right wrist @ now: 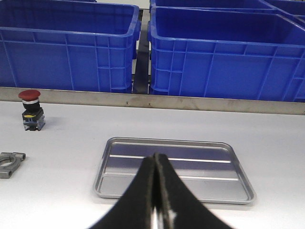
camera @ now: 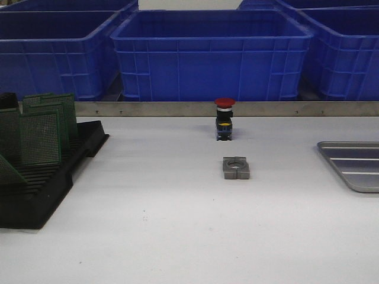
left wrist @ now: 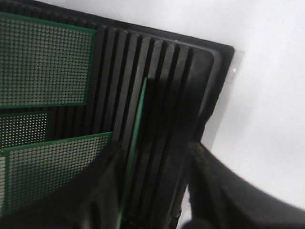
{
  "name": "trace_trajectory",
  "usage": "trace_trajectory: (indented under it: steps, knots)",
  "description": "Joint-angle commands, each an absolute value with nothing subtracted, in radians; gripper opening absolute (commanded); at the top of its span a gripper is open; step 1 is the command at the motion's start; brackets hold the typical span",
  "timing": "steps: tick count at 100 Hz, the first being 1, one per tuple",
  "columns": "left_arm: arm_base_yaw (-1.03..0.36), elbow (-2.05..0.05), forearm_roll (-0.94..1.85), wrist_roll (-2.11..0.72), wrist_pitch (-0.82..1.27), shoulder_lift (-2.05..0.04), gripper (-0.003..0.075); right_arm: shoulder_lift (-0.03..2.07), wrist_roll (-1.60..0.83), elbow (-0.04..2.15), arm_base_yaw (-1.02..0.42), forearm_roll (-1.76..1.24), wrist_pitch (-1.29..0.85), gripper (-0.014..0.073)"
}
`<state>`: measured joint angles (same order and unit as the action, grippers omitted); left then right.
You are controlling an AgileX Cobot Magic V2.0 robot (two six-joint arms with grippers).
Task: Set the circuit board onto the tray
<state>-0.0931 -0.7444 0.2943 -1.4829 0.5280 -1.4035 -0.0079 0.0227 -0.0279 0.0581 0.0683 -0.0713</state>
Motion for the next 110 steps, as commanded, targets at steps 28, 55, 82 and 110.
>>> trace_trajectory:
  steps: [28,55,82,110]
  knots:
    - [-0.096,-0.774,0.319,-1.48,0.47,-1.372,-0.002,-0.037,0.025,-0.015,0.063,0.081,0.009,-0.0062]
    - [-0.096,-0.814,0.319,-1.48,0.587,-1.275,-0.002,-0.037,0.025,-0.015,0.063,0.081,0.009,-0.0062]
    - [-0.164,-0.833,0.46,-1.48,0.699,-1.204,-0.002,-0.037,0.025,-0.015,0.063,0.081,0.009,-0.0062]
    - [-0.312,-0.833,0.864,-1.48,0.695,-1.236,-0.002,-0.037,0.025,-0.015,0.063,0.081,0.009,-0.0062]
